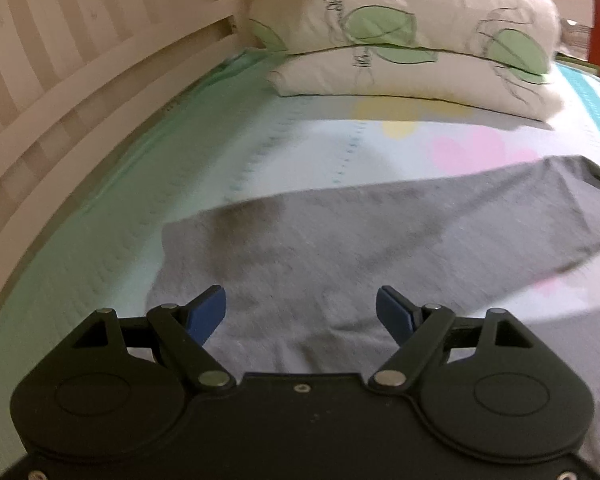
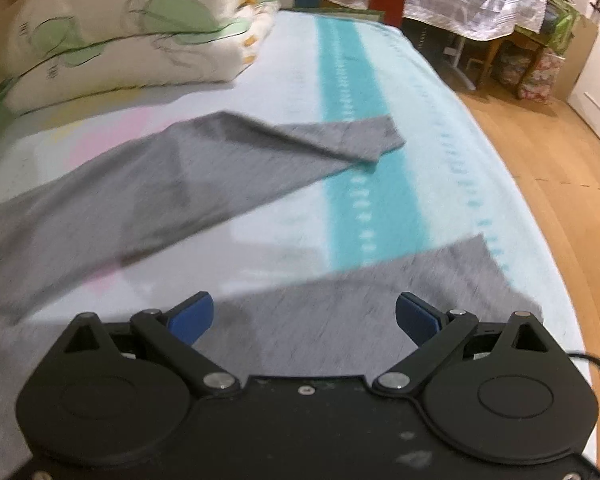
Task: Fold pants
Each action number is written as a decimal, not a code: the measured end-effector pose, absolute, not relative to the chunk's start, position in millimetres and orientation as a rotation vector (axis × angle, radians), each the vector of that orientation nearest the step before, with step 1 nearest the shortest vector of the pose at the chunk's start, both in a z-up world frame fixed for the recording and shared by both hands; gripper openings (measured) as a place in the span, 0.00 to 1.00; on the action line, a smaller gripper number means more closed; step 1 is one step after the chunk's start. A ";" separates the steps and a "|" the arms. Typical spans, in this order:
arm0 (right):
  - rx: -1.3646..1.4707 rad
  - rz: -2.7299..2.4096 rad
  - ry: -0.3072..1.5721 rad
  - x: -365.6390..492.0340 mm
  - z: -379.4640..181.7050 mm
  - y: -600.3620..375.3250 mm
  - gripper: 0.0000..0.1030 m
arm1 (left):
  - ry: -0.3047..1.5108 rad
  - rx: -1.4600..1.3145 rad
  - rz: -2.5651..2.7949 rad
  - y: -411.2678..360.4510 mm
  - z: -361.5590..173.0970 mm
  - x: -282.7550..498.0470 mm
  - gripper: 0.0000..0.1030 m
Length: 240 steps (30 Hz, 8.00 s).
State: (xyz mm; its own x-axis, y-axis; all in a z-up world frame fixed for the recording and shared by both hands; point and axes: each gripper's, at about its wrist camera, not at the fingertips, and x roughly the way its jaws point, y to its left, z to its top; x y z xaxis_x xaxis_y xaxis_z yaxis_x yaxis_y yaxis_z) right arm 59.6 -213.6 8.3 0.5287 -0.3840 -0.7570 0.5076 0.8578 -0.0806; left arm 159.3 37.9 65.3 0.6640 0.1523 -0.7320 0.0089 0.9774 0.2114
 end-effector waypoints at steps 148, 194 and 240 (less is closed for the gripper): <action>0.190 -0.629 0.928 334.1 -42.0 -365.3 0.05 | 0.959 0.020 0.283 139.1 6.4 351.8 0.78; 0.239 -0.570 0.838 275.6 8.0 -355.6 0.05 | 0.955 -0.011 0.162 142.2 15.3 337.6 0.00; 0.410 -0.473 1.002 -63.2 9.0 -306.6 0.13 | 1.063 0.237 -0.079 193.2 62.6 75.8 0.01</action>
